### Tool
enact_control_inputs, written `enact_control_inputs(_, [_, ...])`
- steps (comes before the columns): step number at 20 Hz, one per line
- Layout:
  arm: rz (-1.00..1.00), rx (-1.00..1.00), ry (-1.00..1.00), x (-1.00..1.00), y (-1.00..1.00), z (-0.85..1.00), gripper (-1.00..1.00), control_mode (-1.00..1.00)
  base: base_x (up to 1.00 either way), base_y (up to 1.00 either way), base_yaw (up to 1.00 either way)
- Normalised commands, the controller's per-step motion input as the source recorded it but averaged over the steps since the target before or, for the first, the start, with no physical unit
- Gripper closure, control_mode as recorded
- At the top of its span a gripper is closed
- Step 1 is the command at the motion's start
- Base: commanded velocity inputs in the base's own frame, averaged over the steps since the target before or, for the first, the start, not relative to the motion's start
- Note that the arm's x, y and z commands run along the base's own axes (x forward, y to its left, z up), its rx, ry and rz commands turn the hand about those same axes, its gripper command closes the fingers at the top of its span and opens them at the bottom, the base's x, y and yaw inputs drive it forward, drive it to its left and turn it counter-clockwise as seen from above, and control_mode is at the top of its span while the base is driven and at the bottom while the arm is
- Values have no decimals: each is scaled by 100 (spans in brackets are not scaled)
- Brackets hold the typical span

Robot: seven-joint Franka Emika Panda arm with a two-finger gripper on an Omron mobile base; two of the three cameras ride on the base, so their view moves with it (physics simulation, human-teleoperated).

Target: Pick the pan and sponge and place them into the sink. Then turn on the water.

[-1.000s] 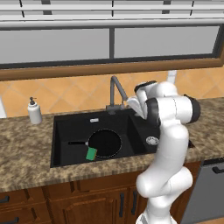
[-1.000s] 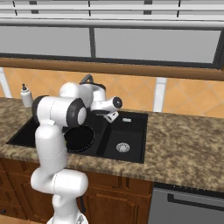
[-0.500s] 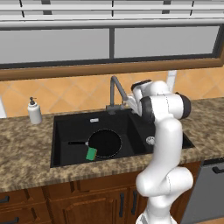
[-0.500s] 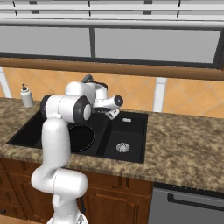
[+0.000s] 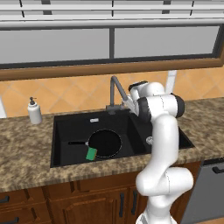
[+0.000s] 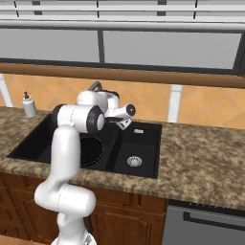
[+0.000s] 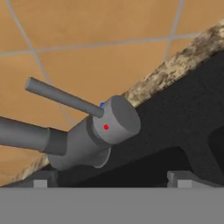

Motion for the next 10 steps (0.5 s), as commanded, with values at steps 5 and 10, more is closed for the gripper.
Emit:
enact_control_inputs(5, [0,3,0,32,2,-9,-100,-100,0,0,0])
enact_control_inputs(10, [0,4,0,34,3,-7,-100,-100,0,0,0])
